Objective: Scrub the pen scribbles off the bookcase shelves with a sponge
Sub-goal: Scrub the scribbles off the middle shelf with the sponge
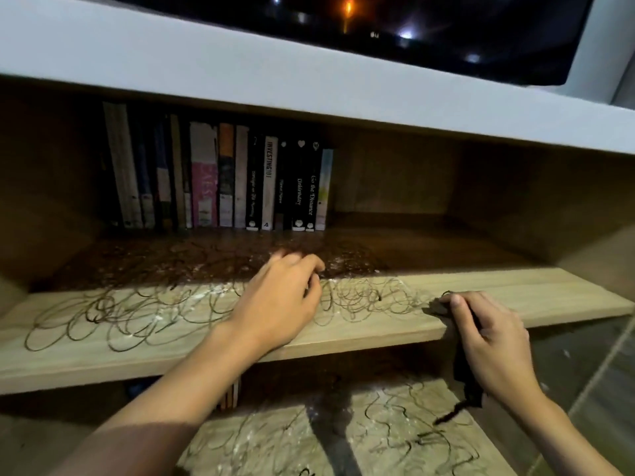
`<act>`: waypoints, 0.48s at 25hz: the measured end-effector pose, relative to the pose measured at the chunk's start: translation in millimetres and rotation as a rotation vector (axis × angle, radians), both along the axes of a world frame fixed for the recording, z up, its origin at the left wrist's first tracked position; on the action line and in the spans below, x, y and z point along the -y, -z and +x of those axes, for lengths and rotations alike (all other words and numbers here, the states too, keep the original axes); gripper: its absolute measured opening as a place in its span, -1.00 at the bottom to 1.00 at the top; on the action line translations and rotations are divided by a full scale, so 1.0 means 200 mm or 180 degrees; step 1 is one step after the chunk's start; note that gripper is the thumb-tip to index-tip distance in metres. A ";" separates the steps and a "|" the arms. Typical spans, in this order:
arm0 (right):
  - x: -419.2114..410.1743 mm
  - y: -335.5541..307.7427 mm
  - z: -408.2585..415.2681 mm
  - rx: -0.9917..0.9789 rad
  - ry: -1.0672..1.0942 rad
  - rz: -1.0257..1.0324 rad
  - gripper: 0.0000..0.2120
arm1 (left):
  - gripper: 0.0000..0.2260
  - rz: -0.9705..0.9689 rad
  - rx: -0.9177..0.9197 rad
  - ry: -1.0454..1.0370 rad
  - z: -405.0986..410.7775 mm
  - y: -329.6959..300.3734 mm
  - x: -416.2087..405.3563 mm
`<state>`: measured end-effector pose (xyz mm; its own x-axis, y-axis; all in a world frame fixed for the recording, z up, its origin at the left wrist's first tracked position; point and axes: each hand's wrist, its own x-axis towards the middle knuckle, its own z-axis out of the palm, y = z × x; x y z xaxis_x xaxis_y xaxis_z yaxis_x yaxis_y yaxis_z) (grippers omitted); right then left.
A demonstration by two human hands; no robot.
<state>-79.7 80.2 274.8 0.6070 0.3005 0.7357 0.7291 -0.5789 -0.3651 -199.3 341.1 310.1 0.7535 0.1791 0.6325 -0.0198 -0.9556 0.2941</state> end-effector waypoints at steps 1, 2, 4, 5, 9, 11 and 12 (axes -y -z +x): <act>0.01 -0.05 0.01 -0.0188 -0.0167 -0.0064 -0.62 | -0.75 -0.0027 0.0011 0.0024 0.00 0.00 0.00; 0.01 -0.11 0.02 -0.0520 -0.0342 -0.0124 -0.62 | -0.75 -0.0063 0.0015 0.0030 -0.01 0.00 -0.01; 0.03 -0.26 0.06 -0.1304 -0.0649 -0.0356 -0.65 | -0.74 -0.0138 -0.0019 0.0020 -0.01 0.00 0.00; 0.05 -0.33 0.10 -0.1531 -0.0757 -0.0351 -0.66 | -0.74 -0.0147 -0.0034 0.0006 -0.01 -0.01 0.00; 0.09 -0.49 0.31 -0.1806 -0.0490 0.0892 -0.69 | -0.75 -0.0166 -0.0027 -0.0050 -0.01 -0.01 0.00; 0.07 -0.46 0.41 -0.1750 -0.0373 0.0714 -0.64 | -0.76 -0.0171 -0.0025 -0.0126 0.00 0.00 -0.02; 0.06 -0.41 0.44 -0.1759 -0.0294 -0.0075 -0.54 | -0.77 -0.0184 -0.0048 -0.0164 0.00 -0.01 -0.02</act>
<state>8.6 67.9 357.2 0.8708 0.3833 0.3080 0.4810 -0.5344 -0.6950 -198.5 344.2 311.2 0.7518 0.2538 0.6086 0.0338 -0.9366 0.3487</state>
